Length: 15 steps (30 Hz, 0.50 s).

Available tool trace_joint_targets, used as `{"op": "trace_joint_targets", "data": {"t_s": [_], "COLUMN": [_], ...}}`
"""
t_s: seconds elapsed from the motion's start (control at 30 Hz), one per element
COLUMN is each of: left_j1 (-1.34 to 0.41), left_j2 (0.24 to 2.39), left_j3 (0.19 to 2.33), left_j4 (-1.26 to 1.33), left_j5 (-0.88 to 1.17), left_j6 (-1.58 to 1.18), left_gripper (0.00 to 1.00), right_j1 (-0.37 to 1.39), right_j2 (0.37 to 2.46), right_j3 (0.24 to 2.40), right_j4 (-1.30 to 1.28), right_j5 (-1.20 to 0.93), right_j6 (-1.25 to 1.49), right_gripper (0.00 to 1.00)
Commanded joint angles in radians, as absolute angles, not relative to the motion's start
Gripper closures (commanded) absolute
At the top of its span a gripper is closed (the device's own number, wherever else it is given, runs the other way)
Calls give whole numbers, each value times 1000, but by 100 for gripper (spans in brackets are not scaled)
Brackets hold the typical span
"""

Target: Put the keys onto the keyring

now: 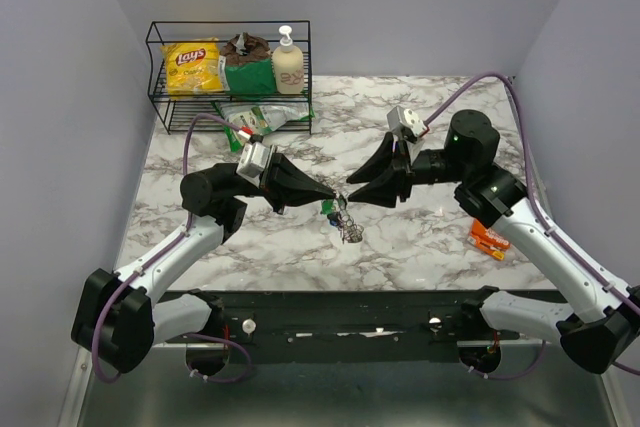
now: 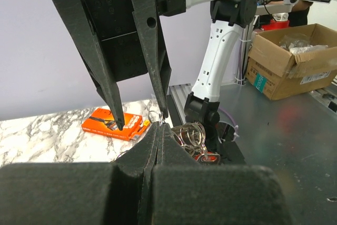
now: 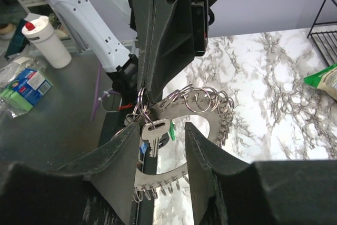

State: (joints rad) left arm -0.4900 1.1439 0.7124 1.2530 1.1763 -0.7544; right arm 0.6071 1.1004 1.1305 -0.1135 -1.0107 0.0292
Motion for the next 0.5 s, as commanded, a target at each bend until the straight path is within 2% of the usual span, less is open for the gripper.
{"op": "trace_joint_targets", "data": {"t_s": [0.0, 0.13, 0.23, 0.37, 0.47], "left_j1": [-489, -489, -491, -489, -489], "left_j2": [1144, 1147, 1150, 1151, 1147], "left_j3": [749, 747, 746, 747, 746], "left_j4": [1302, 1304, 1305, 1305, 1307], "left_j5": [1178, 1180, 1178, 1177, 1172], "left_j6": [-764, -770, -772, -772, -772], "left_gripper": [100, 100, 100, 100, 100], "right_j1": [604, 604, 604, 604, 606], "right_j2": [1118, 1123, 1121, 1121, 1123], "right_j3": [1154, 1154, 1149, 1143, 1138], "right_j4": [-109, -109, -106, -101, -101], "right_j5": [-1060, -1071, -1071, -1071, -1071], "right_j6": [37, 40, 44, 48, 48], "right_gripper": [52, 53, 60, 79, 87]}}
